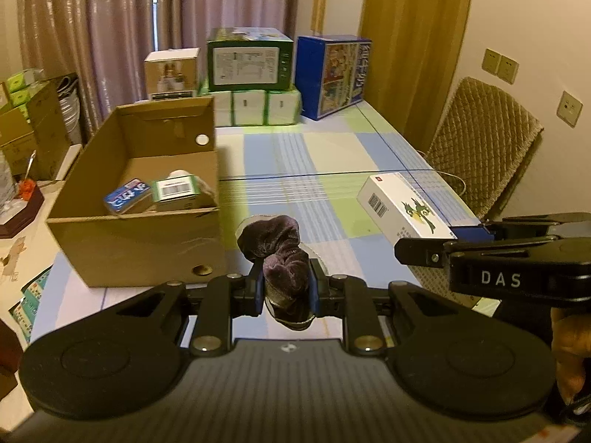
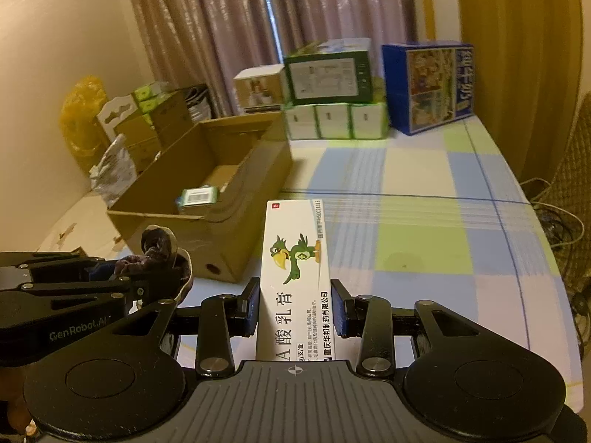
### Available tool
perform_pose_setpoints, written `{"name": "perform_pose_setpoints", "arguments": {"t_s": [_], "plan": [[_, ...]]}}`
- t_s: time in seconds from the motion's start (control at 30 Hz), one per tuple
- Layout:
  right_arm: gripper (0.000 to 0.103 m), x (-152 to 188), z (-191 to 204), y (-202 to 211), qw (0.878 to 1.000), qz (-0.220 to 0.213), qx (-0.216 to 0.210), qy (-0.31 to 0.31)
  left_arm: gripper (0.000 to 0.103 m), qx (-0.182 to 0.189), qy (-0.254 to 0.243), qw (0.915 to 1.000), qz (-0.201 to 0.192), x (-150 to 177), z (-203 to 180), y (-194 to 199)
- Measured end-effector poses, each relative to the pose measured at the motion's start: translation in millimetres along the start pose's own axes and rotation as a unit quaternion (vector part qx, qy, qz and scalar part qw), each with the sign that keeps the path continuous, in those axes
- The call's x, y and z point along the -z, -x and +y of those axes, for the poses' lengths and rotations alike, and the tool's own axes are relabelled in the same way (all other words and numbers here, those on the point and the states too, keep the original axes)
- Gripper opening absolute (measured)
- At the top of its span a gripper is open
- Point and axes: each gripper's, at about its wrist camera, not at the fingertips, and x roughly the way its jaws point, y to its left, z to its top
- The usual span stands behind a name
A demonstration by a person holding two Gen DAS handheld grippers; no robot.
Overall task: Organize objects
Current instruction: 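Carry fungus in left tool and ointment box in right tool over cardboard box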
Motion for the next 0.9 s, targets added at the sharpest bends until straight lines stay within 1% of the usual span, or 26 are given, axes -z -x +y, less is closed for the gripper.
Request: {"name": "perform_pose_setpoints", "arguments": {"t_s": [0.57, 0.9], "plan": [[0.035, -8.1, 39.3, -18.5, 0.999, 0.009, -0.029, 0.04, 0.019, -0.023, 0.014, 0.9996, -0.003, 3.5, 37.4, 20.5], [0.035, -25.1, 66.9, -42.0, 0.997, 0.012, -0.054, 0.06, 0.019, -0.051, 0.024, 0.9984, -0.008, -12.3, 77.5, 23.7]]}}
